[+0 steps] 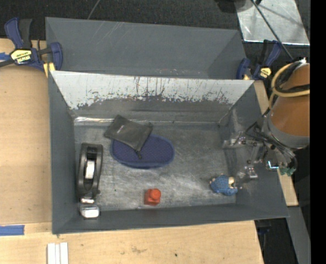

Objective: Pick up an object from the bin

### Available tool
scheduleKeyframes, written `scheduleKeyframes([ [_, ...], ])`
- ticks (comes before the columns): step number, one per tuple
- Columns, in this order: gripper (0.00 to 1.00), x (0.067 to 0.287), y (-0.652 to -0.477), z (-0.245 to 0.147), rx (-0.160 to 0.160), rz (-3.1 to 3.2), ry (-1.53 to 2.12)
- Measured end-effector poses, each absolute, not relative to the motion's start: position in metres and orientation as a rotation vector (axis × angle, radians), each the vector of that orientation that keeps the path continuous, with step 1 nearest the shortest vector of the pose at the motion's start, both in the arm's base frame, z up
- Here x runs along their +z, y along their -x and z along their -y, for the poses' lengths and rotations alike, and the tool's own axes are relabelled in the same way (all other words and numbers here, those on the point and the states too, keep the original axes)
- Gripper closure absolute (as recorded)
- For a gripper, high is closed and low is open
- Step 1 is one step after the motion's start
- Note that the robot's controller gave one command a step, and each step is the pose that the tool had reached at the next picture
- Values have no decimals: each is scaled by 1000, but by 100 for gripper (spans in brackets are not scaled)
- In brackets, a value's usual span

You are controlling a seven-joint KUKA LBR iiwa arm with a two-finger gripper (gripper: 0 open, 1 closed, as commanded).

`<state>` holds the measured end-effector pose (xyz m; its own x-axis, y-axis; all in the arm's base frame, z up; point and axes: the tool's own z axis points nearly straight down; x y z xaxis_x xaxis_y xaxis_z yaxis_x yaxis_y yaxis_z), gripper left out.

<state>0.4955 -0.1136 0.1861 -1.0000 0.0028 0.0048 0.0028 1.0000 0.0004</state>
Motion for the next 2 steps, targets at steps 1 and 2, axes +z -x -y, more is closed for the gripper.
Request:
scheduleKeyframes([
  [1, 0, 77, -492, 147, -2, 3087, -574],
  [2, 100, 79, -493, 146, 1, 3090, -578],
])
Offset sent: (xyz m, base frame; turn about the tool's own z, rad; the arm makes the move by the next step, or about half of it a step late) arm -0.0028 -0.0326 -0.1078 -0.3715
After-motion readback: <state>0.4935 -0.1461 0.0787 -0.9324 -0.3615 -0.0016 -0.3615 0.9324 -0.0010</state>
